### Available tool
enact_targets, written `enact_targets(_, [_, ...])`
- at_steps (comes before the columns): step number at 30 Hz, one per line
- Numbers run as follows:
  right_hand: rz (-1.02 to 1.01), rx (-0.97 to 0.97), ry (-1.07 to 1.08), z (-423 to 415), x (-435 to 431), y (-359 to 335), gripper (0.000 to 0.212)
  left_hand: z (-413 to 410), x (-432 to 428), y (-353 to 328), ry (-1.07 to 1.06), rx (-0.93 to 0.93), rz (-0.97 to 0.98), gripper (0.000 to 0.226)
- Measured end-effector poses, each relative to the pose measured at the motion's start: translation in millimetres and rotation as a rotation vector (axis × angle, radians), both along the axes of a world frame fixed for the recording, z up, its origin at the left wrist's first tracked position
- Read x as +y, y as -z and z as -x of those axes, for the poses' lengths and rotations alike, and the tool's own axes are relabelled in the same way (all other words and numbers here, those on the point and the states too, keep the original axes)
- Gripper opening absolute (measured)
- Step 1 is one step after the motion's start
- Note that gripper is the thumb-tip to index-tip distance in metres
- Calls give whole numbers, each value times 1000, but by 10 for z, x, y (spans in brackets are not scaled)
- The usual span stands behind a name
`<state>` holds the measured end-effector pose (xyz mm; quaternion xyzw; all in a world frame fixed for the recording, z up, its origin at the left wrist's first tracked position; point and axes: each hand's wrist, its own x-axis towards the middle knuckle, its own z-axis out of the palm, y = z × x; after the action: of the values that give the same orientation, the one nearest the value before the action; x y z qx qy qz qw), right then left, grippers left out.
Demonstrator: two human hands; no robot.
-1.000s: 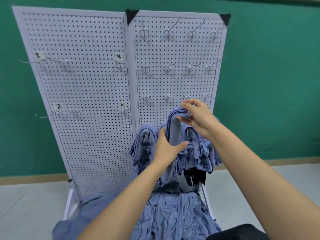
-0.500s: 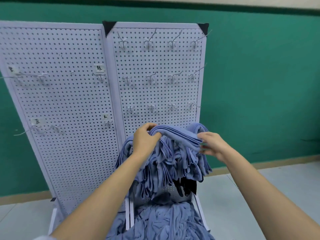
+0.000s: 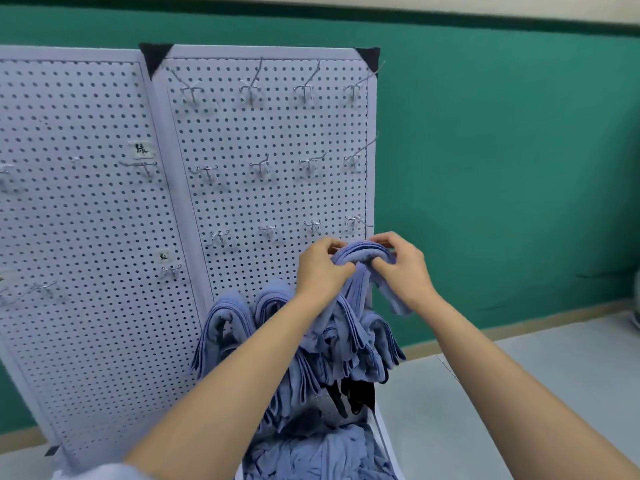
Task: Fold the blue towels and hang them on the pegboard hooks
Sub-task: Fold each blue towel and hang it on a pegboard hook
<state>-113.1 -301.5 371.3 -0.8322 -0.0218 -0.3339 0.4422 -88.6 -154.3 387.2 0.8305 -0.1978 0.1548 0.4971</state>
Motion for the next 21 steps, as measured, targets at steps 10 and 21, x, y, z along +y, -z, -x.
enact_targets(10, [-105, -132, 64, -546, -421, -424, 27, -576, -646, -258, -8, -212, 96, 32])
enact_targets(21, [-53, -17, 51, -1235, -538, -139, 31, -1245, -892, 104, -113, -241, 127, 44])
